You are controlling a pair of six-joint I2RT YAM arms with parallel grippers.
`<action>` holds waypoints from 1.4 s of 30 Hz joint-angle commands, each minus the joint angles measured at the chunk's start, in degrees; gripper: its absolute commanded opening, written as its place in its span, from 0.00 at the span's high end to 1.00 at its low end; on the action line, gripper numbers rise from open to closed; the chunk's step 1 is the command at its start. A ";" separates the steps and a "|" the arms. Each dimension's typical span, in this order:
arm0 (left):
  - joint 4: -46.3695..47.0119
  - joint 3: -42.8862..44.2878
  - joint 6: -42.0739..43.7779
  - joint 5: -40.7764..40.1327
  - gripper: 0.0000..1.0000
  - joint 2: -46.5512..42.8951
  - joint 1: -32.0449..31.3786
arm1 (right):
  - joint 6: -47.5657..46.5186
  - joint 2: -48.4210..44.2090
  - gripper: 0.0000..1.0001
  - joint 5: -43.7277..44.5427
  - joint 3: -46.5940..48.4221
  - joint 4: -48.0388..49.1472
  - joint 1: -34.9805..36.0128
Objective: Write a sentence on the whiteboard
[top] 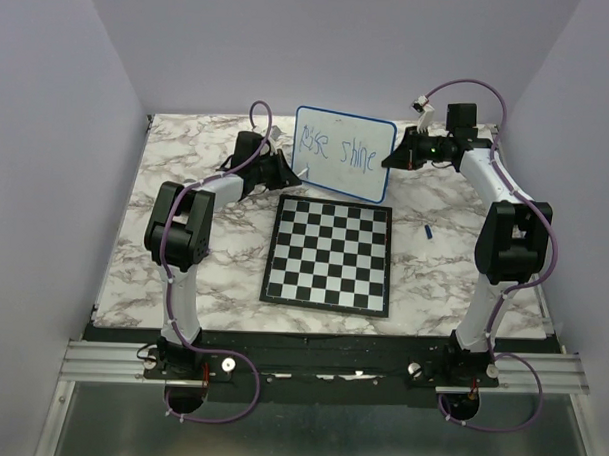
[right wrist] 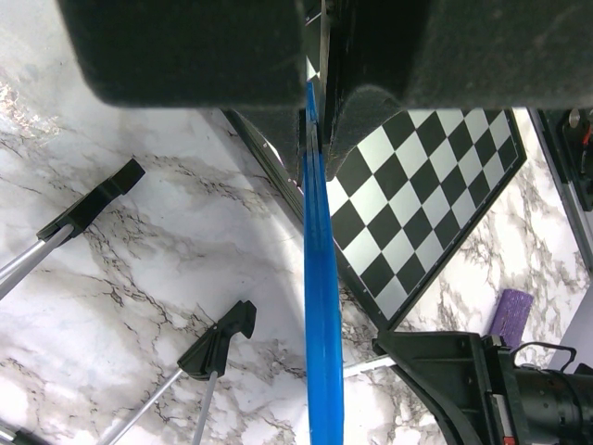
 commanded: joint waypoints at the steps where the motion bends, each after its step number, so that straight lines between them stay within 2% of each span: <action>1: -0.54 1.12 -0.03 -0.11 1.00 0.48 -0.11 | -0.70 0.06 1.00 -2.05 -0.28 1.85 -0.11; 27: -3.53 0.34 2.08 4.54 1.00 1.71 -0.64 | -0.61 0.06 1.00 -2.13 -0.28 1.85 -0.20; 42: -6.69 -0.11 3.22 0.86 1.00 0.48 0.33 | -0.52 -0.20 1.00 -2.22 -0.28 1.85 -0.11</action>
